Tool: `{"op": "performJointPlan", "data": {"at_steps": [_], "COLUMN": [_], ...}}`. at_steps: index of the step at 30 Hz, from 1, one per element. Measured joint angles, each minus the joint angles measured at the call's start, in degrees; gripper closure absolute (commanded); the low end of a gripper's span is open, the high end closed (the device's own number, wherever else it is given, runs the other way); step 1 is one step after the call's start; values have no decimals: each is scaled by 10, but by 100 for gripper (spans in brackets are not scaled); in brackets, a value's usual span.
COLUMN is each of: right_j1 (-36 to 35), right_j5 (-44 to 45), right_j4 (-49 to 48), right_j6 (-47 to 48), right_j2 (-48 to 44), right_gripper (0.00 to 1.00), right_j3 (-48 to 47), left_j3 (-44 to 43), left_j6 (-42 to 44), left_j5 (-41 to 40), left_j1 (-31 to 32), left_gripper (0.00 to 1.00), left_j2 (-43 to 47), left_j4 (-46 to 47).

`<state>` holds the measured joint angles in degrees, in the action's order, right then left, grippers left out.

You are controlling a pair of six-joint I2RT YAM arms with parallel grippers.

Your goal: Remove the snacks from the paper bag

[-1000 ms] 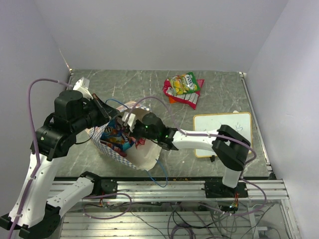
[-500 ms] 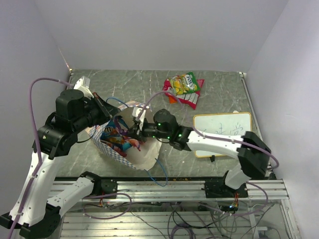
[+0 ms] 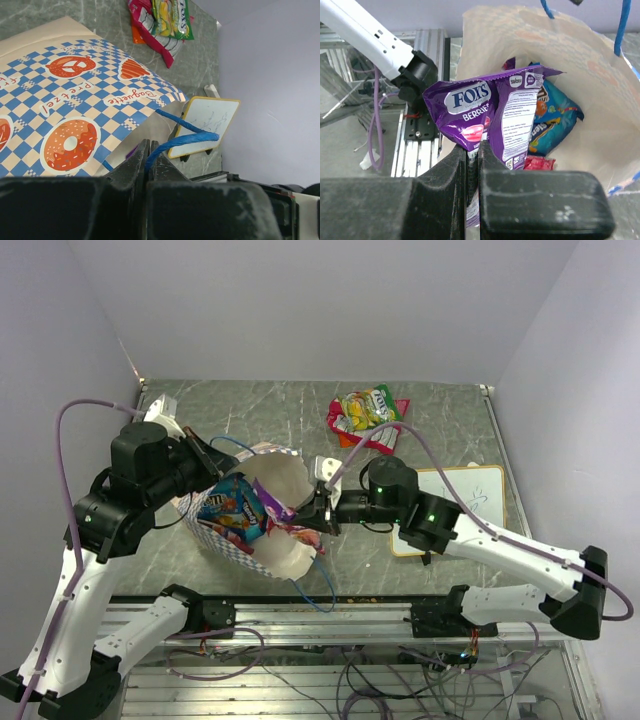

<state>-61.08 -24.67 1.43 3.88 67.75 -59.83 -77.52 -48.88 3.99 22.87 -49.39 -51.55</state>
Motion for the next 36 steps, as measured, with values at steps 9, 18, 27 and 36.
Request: {"op": "performJointPlan", "data": {"at_steps": [9, 18, 27, 36], "right_j1": [0, 0, 45, 204], "right_j5": [92, 232, 393, 405], "right_j4": [139, 121, 53, 42], "right_j6": [27, 99, 214, 185], "right_j2": [-47, -72, -6, 126], "right_gripper": [100, 100, 100, 100], "right_j3": [-89, -158, -175, -204], "left_j3": [2, 23, 23, 24], "left_j6": [0, 0, 5, 5], "left_j5": [-19, -22, -20, -24], "left_j1": [0, 0, 0, 0], "left_gripper": [93, 93, 93, 93], "left_j2": [0, -7, -25, 12], "left_j4": [-3, -7, -6, -16]}}
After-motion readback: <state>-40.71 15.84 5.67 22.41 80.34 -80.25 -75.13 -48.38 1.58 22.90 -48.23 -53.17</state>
